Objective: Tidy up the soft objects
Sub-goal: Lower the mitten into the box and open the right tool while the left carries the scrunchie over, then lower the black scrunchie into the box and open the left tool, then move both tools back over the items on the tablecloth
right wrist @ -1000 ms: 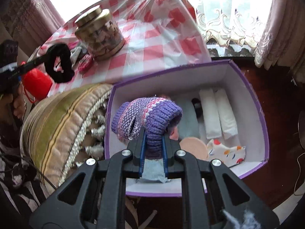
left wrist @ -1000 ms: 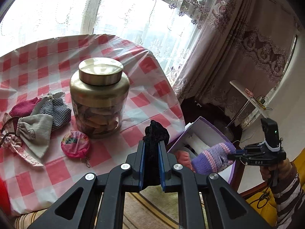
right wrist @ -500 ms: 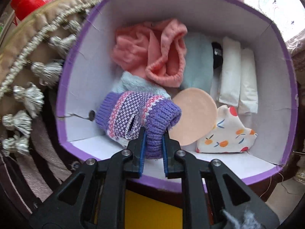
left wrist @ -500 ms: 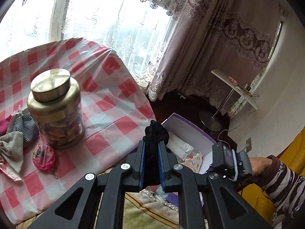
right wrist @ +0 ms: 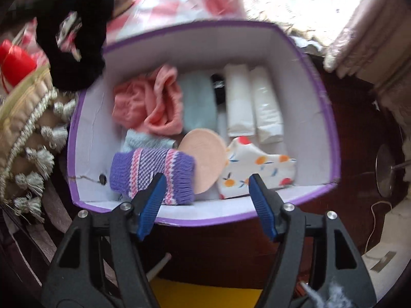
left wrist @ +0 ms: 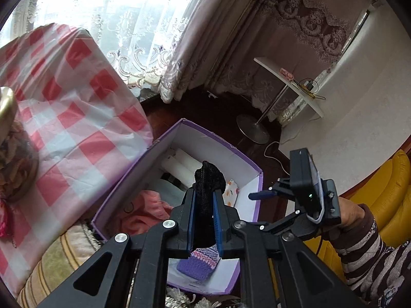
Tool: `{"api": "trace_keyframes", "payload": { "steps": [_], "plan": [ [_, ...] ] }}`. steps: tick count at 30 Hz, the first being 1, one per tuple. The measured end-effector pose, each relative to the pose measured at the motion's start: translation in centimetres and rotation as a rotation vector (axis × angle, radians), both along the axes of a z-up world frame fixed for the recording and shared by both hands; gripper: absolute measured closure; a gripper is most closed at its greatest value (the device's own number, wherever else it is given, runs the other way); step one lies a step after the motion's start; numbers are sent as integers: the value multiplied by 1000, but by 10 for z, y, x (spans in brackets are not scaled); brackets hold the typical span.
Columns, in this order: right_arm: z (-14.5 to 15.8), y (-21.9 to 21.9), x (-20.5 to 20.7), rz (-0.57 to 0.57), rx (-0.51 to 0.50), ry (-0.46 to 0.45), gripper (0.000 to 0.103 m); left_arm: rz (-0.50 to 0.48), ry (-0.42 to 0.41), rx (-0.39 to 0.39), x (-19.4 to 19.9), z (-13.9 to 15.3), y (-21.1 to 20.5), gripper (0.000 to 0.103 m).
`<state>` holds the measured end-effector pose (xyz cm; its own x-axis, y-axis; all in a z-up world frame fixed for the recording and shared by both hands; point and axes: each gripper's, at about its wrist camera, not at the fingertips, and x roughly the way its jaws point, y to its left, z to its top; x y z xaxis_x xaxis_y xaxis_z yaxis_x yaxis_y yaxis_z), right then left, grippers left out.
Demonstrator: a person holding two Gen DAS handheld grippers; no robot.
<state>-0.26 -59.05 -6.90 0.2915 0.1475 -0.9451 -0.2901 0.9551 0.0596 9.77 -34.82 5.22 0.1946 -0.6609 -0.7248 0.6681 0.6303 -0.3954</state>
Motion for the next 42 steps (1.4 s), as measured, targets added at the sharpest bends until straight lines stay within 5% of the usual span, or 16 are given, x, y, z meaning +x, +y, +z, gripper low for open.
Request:
{"api": "trace_keyframes", "payload": {
  "steps": [5, 12, 17, 22, 33, 42],
  "plan": [
    [33, -19, -8, -98, 42, -90, 32, -60, 33, 24, -6, -11, -28, 89],
    [42, -14, -10, -106, 72, -134, 32, -75, 104, 129, -10, -36, -26, 89],
    [43, 0, -6, -68, 84, -142, 32, -31, 178, 297, -2, -70, -14, 68],
    [51, 10, -3, -55, 90, -159, 32, 42, 164, 257, 5, -59, 13, 54],
    [82, 70, 16, 19, 163, -218, 32, 214, 156, 77, 8, -41, 96, 53],
    [143, 149, 33, 156, 294, -315, 30, 476, 122, -38, 1, -26, 223, 52]
  ]
}}
